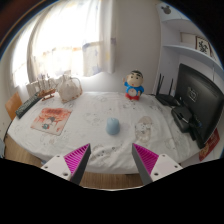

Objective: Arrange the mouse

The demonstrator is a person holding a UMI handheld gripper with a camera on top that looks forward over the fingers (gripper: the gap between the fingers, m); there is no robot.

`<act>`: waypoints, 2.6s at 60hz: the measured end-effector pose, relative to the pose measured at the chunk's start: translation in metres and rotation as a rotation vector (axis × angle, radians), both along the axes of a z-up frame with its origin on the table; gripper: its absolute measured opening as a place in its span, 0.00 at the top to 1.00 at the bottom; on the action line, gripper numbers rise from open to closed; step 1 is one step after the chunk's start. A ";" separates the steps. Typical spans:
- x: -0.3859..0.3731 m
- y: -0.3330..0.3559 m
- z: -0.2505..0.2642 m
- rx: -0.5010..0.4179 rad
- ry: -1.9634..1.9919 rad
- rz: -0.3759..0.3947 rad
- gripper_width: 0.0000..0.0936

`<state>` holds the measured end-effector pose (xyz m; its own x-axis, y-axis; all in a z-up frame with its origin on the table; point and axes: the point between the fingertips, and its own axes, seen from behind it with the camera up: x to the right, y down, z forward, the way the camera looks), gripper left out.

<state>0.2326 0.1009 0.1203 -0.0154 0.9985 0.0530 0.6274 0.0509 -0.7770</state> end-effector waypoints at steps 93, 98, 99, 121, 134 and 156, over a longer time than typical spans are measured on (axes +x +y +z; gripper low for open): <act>-0.242 -0.046 -0.034 -0.047 0.086 -0.068 0.59; -0.248 -0.112 0.001 -0.097 0.105 -0.020 0.59; -0.250 -0.129 0.007 -0.101 0.106 -0.013 0.59; -0.224 -0.364 -0.089 -0.125 -0.008 0.128 0.58; -0.208 -0.370 -0.116 -0.121 -0.106 0.118 0.08; -0.124 -0.236 0.047 -0.068 -0.205 0.044 0.08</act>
<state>0.1090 -0.1347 0.1673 -0.0623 0.9978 -0.0233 0.7708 0.0333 -0.6362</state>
